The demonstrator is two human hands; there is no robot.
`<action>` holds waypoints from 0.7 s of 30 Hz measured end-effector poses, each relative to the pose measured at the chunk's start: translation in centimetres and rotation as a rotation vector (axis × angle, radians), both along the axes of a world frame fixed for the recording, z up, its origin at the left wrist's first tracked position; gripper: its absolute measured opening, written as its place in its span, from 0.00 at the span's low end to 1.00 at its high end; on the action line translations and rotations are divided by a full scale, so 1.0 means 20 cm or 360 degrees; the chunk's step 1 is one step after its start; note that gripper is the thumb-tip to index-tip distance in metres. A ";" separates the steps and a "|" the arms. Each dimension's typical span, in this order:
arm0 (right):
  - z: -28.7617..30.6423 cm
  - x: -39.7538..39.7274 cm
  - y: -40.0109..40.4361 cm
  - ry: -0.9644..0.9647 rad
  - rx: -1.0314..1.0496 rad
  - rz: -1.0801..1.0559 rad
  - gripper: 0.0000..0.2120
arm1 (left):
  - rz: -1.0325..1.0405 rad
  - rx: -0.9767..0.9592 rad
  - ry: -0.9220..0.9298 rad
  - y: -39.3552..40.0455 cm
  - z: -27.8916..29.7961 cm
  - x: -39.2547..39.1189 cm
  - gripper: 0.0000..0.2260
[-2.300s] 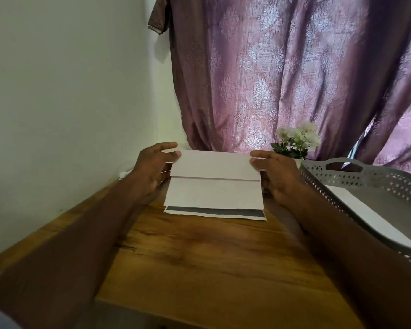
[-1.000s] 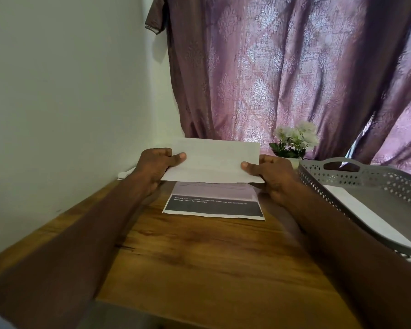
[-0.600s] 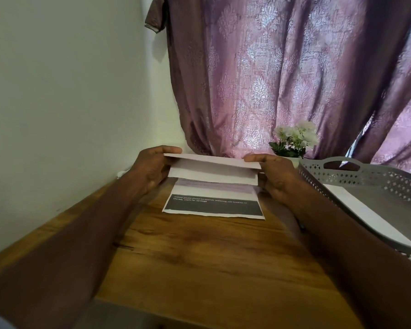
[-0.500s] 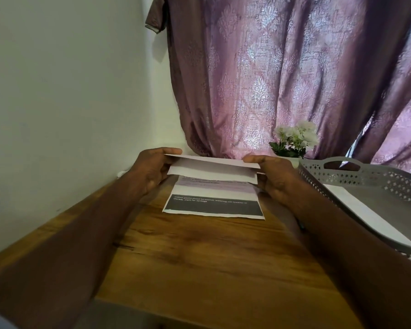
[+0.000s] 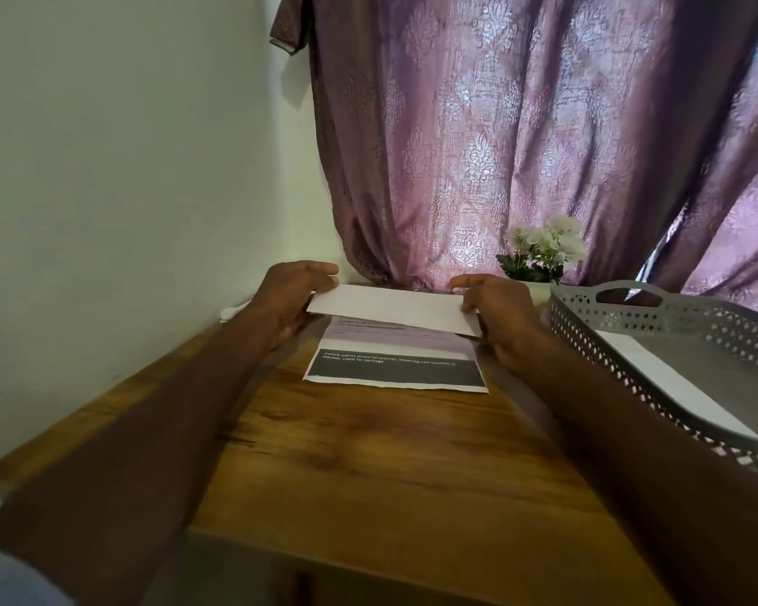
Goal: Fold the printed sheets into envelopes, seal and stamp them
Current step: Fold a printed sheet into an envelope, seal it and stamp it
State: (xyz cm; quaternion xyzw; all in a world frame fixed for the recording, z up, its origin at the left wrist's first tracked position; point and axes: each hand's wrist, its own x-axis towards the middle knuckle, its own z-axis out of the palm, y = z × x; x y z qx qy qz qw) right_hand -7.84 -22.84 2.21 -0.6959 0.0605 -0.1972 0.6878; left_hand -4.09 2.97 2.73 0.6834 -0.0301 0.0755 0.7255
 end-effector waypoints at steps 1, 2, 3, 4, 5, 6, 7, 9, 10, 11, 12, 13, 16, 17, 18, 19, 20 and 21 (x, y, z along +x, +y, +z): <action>0.00 0.00 0.01 -0.0045 -0.0124 -0.0088 0.18 | 0.0035 0.0082 -0.0053 -0.01 0.00 -0.01 0.08; -0.01 -0.02 0.03 -0.0079 -0.0225 -0.0156 0.17 | 0.0076 0.0177 -0.0119 -0.01 0.00 -0.02 0.08; -0.01 -0.02 0.04 -0.0098 -0.0326 -0.0210 0.15 | 0.0123 0.0300 -0.0196 -0.02 -0.01 -0.02 0.08; -0.02 -0.04 0.05 -0.0100 -0.0448 -0.0260 0.13 | 0.0168 0.0442 -0.0262 -0.03 -0.02 -0.04 0.08; -0.01 -0.05 0.06 -0.0094 -0.0582 -0.0314 0.11 | 0.0207 0.0571 -0.0320 -0.04 -0.03 -0.05 0.07; -0.02 -0.08 0.07 -0.0086 -0.0699 -0.0363 0.11 | 0.0228 0.0656 -0.0366 -0.04 -0.04 -0.07 0.07; -0.02 -0.11 0.08 -0.0095 -0.0810 -0.0400 0.11 | 0.0244 0.0713 -0.0412 -0.04 -0.05 -0.10 0.07; -0.02 -0.21 0.11 -0.0106 -0.1068 -0.0397 0.11 | 0.0250 0.0872 -0.0457 -0.03 -0.07 -0.18 0.06; -0.02 -0.26 0.11 -0.0087 -0.1206 -0.0375 0.11 | 0.0238 0.0991 -0.0451 -0.03 -0.08 -0.23 0.05; -0.03 -0.32 0.12 -0.0057 -0.1340 -0.0354 0.10 | 0.0221 0.1132 -0.0440 -0.03 -0.09 -0.27 0.05; -0.05 -0.38 0.13 -0.0025 -0.1460 -0.0338 0.09 | 0.0203 0.1281 -0.0438 -0.03 -0.10 -0.32 0.05; -0.06 -0.43 0.13 0.0004 -0.1570 -0.0316 0.09 | 0.0200 0.1422 -0.0449 -0.04 -0.11 -0.38 0.06; -0.10 -0.60 0.15 0.0060 -0.1881 -0.0234 0.11 | 0.0248 0.1798 -0.0574 -0.05 -0.15 -0.58 0.06; -0.11 -0.66 0.17 0.0052 -0.2008 -0.0255 0.12 | 0.0265 0.1880 -0.0653 -0.06 -0.16 -0.65 0.08; -0.12 -0.70 0.18 0.0016 -0.2126 -0.0301 0.13 | 0.0270 0.1907 -0.0741 -0.07 -0.16 -0.71 0.09; -0.13 -0.75 0.20 -0.0045 -0.2207 -0.0337 0.13 | 0.0248 0.1898 -0.0809 -0.09 -0.17 -0.77 0.10; -0.14 -0.79 0.22 -0.0131 -0.2241 -0.0346 0.14 | 0.0203 0.1885 -0.0856 -0.11 -0.18 -0.81 0.13; -0.15 -0.82 0.24 -0.0227 -0.2242 -0.0314 0.15 | 0.0148 0.1909 -0.0885 -0.13 -0.19 -0.85 0.15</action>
